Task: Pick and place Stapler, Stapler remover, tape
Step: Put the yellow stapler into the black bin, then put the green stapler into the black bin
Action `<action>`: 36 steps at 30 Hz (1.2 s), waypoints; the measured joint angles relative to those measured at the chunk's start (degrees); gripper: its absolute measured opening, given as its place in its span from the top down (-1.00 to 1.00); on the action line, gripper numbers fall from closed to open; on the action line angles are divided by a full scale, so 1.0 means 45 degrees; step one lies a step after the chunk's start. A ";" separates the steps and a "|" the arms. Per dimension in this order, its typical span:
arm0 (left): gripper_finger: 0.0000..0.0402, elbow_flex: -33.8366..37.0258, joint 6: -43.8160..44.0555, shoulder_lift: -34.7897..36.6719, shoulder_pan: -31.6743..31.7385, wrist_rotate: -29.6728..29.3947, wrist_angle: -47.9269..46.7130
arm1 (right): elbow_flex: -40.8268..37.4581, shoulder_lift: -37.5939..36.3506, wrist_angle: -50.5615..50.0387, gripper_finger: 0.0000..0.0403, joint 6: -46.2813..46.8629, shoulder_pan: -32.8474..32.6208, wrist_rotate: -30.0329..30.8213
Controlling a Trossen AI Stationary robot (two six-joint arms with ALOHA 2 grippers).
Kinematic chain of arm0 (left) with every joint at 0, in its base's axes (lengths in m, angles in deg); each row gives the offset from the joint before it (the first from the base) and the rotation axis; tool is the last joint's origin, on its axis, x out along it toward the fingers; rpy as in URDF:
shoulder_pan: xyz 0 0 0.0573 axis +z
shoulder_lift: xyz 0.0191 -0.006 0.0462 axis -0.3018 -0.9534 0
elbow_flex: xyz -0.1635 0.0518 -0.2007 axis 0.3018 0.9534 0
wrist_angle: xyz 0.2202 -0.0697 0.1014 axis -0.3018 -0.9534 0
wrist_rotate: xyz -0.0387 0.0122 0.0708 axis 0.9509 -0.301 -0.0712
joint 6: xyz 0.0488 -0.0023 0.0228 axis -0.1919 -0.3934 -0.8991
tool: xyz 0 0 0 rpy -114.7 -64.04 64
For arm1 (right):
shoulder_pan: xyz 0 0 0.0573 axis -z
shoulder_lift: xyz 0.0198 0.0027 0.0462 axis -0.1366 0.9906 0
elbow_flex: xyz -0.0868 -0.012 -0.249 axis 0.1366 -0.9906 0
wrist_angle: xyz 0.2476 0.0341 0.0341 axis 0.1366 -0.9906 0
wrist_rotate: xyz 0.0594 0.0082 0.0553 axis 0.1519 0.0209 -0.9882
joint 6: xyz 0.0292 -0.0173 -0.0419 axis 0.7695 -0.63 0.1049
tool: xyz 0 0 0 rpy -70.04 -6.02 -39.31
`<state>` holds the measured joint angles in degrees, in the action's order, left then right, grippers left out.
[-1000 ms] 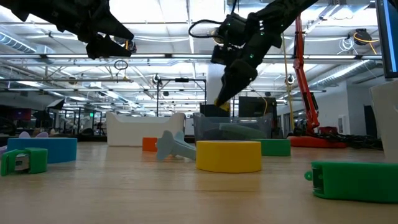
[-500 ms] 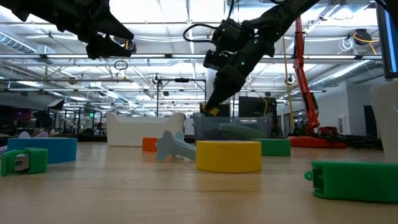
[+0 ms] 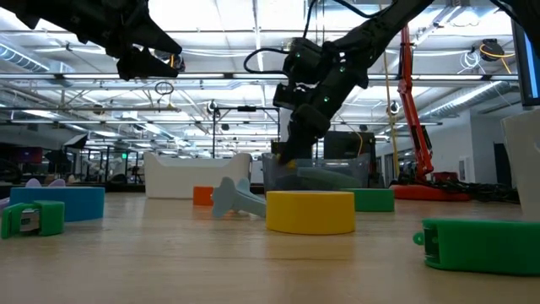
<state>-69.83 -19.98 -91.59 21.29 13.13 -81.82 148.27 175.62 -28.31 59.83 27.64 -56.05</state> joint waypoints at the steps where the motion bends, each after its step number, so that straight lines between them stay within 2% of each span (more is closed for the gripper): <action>1: -0.66 0.0002 0.0002 0.0001 -0.0001 0.0002 -0.0002 | 0.0000 0.0000 -0.0001 0.65 -0.0006 0.0000 -0.0005; 12: -0.66 -0.0002 -0.0019 0.0001 0.0010 -0.0007 -0.0007 | 0.0000 -0.0005 -0.0320 0.62 -0.0240 0.0000 0.0029; 21: -0.66 -0.0002 -0.0024 0.0000 0.0010 -0.0008 -0.0007 | 0.0000 -0.0005 -0.0299 0.25 -0.0224 0.0019 0.0038; 28: -0.66 -0.0002 -0.0012 0.0000 0.0010 -0.0008 -0.0007 | 0.0000 -0.0098 -0.0301 0.16 -0.0380 0.0024 0.0116; 36: -0.66 0.0002 -0.0005 0.0000 0.0010 -0.0008 -0.0007 | -0.0006 -0.0775 -0.0554 0.29 -0.1788 0.0341 0.2168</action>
<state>-69.82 -20.00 -91.59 21.34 13.10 -81.85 148.24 172.13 -30.81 51.79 29.18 -46.29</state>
